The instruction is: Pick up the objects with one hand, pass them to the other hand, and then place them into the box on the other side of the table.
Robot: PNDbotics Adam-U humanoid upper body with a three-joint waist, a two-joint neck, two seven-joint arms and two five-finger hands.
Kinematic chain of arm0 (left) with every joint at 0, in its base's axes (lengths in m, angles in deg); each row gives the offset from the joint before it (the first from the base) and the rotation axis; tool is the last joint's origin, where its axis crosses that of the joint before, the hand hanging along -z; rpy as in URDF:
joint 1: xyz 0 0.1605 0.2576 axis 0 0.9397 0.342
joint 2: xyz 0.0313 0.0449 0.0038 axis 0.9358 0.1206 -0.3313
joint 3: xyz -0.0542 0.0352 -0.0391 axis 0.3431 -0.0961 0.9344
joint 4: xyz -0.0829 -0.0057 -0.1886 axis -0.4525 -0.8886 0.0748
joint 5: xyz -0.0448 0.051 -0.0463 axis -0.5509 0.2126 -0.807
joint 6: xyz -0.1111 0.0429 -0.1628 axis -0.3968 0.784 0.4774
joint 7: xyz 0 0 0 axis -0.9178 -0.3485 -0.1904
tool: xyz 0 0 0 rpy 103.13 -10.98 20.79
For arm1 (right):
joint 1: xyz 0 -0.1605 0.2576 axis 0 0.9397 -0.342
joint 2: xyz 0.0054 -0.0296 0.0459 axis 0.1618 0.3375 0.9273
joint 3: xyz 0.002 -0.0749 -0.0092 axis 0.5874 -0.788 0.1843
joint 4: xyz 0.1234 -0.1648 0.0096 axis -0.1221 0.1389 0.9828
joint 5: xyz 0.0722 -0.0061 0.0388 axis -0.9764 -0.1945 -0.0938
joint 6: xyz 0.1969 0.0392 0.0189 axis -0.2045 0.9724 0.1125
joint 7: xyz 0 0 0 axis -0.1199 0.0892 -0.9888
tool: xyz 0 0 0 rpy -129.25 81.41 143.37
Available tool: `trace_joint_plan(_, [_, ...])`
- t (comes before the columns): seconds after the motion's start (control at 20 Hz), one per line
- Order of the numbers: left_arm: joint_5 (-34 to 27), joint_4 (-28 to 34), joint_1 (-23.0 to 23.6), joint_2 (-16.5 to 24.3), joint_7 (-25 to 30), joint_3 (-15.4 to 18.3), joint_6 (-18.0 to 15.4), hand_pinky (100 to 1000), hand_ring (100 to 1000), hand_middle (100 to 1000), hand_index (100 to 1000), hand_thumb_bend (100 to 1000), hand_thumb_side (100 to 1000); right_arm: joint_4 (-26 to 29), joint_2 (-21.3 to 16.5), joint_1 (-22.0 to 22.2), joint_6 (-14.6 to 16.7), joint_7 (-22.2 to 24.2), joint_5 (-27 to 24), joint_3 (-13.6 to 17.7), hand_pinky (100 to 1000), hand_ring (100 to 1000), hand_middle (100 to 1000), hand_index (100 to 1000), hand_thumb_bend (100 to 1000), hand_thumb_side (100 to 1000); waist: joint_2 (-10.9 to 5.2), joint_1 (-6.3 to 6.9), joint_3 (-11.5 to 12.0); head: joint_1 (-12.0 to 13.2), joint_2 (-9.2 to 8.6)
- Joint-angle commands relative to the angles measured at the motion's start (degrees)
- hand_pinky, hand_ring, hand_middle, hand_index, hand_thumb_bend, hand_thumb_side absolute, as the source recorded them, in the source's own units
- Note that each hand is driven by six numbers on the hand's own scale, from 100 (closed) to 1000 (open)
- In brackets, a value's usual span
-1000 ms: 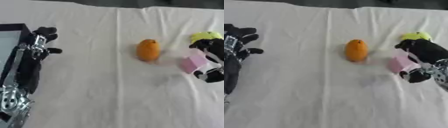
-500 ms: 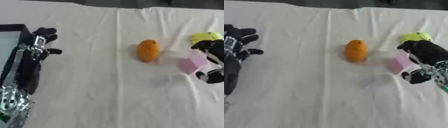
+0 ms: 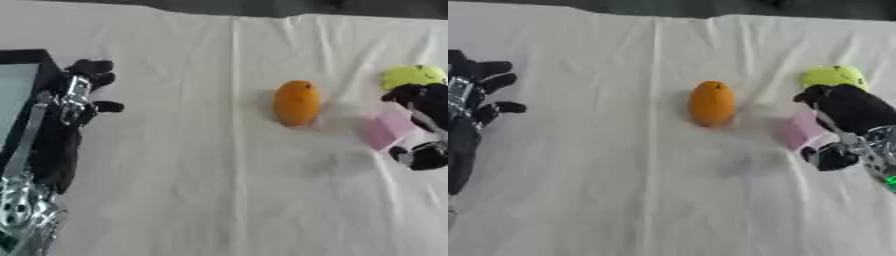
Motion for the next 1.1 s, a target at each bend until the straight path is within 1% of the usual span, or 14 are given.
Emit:
trace_joint_plan(0.05, [-0.16,1.66,-0.78,0.29,0.25,0.05,-0.05,643,849,767,741,100,712,0.65,-1.02,0.02,-0.86,0.04,0.83,1.23,1000,917,916,914,397,102,-0.98,0.19,0.01,-0.32,-0.88])
trace_joint_plan(0.35, [-0.16,1.99,-0.85,0.24,0.44,0.01,0.08,644,850,769,741,100,711,0.15,-0.77,0.09,-1.55,0.20,1.68,1.52,1000,916,916,914,397,101,-0.93,0.21,0.15,-0.40,-0.97])
trace_joint_plan(0.7, [-0.07,2.07,-1.29,0.05,0.82,-0.12,-0.19,645,852,769,741,100,706,-0.40,-0.52,0.01,-2.00,-0.35,2.04,1.66,1000,913,915,912,398,105,-0.72,0.11,0.53,-0.59,-1.68])
trace_joint_plan(0.9, [0.21,2.07,-2.03,-0.18,1.49,-0.27,-0.93,645,854,772,742,100,693,-1.12,-0.19,0.15,-2.34,-0.98,2.20,1.85,1000,908,912,907,399,109,-0.36,0.19,0.77,-0.87,-2.25])
trace_joint_plan(1.1, [0.77,2.07,-2.62,-0.29,2.36,-0.33,-2.14,646,855,773,742,100,678,-1.81,0.02,0.31,-2.04,-1.42,2.60,1.87,1000,906,912,905,399,111,0.11,0.30,0.93,-1.29,-2.69])
